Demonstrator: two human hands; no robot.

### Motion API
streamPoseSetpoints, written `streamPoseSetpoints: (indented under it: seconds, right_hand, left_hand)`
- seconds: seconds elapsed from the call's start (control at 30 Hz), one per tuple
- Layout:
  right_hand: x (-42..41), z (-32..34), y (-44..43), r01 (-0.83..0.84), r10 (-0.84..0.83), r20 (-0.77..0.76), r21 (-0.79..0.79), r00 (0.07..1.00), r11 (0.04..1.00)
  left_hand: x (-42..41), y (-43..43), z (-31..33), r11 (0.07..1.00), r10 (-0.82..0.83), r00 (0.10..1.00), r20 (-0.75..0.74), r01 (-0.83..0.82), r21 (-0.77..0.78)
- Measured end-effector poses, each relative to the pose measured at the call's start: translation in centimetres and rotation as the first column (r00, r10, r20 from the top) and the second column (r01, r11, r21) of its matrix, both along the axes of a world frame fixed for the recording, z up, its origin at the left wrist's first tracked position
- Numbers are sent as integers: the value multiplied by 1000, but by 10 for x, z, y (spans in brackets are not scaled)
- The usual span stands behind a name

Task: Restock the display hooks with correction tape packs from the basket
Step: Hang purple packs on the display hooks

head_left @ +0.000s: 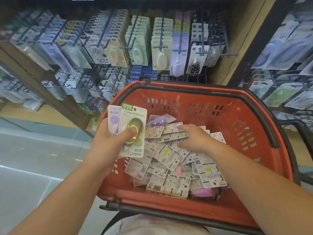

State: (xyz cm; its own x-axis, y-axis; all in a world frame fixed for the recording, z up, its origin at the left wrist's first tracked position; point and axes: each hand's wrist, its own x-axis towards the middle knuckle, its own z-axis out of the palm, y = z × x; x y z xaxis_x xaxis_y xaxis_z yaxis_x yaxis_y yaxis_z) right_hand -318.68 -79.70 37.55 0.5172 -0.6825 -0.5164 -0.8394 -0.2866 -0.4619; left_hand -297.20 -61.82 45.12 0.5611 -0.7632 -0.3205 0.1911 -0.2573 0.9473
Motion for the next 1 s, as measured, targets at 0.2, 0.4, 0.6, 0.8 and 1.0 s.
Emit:
streamPoseSetpoints:
  seconds: [0.2,0.4,0.6,0.8,1.0]
  right_hand:
    - [12,-34,-7,-124,91,-144,-241,985,963]
    - [10,-25,-18,30,11,119,-340,993,940]
    - [-1,35,-17,179,-98,473,-128,876,976]
    - [-17,98,4,59,-131,730,124,671,991]
    - [-4,95,21,143,-208,717,151,665,978]
  left_hand:
    - [1,9,-5,1000,26,999,-19,-26,11]
    - [0,10,-4,1000,4,1000,-13,-4,21]
    - [-1,1,-6,1000,-1,999,54,0,16]
    - [-13,-13,-1,994,-109,994,21,108,34]
    - [-38,-18,3,952,-303,946,-117,306,0]
